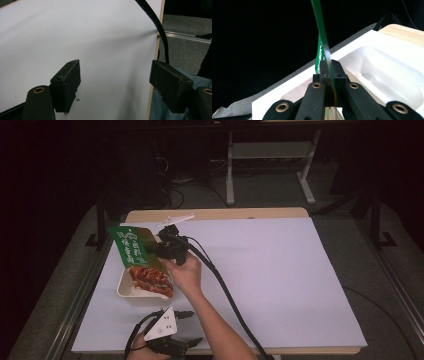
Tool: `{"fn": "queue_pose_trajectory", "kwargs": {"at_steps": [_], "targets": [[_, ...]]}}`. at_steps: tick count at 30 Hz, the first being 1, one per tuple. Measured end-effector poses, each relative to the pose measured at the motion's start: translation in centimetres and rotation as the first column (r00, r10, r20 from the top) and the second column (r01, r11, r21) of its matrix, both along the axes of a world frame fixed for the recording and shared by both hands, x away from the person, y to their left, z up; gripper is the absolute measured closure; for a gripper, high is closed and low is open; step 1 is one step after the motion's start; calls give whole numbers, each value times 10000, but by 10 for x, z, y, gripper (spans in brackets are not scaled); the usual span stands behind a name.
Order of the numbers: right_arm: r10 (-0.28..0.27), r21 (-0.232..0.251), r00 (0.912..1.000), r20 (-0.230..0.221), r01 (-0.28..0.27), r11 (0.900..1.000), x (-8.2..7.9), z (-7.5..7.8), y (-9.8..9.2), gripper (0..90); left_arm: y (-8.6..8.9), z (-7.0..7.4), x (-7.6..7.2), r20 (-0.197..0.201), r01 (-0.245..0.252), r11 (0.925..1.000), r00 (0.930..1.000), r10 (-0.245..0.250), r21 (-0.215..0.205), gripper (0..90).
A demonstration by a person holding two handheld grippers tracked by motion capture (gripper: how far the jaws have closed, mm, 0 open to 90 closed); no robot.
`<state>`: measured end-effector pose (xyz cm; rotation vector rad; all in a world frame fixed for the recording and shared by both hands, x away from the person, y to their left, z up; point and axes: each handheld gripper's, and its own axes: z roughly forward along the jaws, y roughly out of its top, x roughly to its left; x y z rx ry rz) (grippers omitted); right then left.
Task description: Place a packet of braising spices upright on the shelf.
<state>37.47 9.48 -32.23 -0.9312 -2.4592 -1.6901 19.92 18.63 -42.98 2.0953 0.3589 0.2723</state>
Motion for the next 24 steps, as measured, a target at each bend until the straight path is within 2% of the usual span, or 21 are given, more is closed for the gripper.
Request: {"fn": "queue_pose_trajectory", "kwargs": {"at_steps": [2, 16, 24], "targets": [[7, -49, 10000, -5, -7, 10000, 0, -4, 0, 895, -1, -1, -1, -47, -45, 10000, 10000, 45, -82, 249], [50, 224, 9999, 90, -52, 9997, -8, -12, -11, 888, -1, -1, 0, 11, 7, 10000, 10000, -7, 56, 250], [466, -125, 9983, 349, -461, 9989, -15, -11, -12, 885, -1, 0, 0, 30, -14, 10000, 10000, 14, 91, 249]]}}
